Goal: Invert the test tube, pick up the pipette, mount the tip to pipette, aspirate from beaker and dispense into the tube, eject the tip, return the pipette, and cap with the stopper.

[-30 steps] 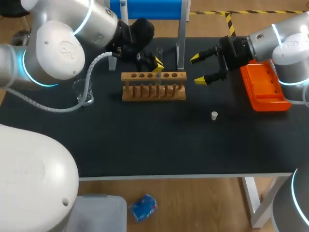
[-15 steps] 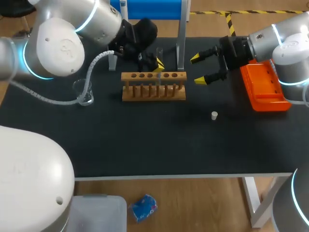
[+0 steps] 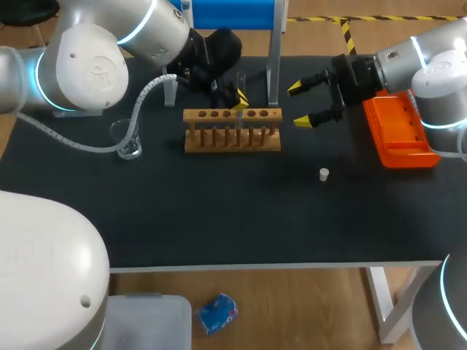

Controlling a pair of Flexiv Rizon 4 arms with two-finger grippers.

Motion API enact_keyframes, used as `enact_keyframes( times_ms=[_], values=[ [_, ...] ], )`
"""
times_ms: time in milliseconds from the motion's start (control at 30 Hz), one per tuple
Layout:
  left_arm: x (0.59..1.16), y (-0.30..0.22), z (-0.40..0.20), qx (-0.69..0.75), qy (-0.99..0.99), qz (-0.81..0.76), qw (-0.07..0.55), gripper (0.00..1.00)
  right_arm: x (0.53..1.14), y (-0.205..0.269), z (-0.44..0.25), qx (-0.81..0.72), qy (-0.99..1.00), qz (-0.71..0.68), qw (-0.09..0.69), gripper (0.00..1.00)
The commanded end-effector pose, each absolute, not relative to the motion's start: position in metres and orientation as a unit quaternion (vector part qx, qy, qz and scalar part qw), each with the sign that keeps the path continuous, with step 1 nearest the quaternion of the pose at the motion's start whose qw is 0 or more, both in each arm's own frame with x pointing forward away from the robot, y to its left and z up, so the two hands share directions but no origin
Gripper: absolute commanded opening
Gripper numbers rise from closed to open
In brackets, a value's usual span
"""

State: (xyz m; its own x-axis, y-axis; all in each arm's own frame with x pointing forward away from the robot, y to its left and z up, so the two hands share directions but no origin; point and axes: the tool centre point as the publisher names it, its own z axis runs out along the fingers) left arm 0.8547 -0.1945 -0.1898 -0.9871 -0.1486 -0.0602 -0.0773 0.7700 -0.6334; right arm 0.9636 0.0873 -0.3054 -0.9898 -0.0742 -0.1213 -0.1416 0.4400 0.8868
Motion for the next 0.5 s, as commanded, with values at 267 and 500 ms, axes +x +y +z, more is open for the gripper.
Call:
enact_keyframes(
  times_ms=[267,500],
  values=[
    [0.855,-0.194,-0.189,-0.060,0.940,-0.333,0.052,0.00,0.960,0.089,-0.301,-0.063,0.849,0.523,0.041,1.00],
    [0.855,-0.194,-0.189,-0.060,0.940,-0.333,0.052,0.00,0.929,0.114,-0.270,-0.049,0.827,0.557,0.066,1.00]
  ],
)
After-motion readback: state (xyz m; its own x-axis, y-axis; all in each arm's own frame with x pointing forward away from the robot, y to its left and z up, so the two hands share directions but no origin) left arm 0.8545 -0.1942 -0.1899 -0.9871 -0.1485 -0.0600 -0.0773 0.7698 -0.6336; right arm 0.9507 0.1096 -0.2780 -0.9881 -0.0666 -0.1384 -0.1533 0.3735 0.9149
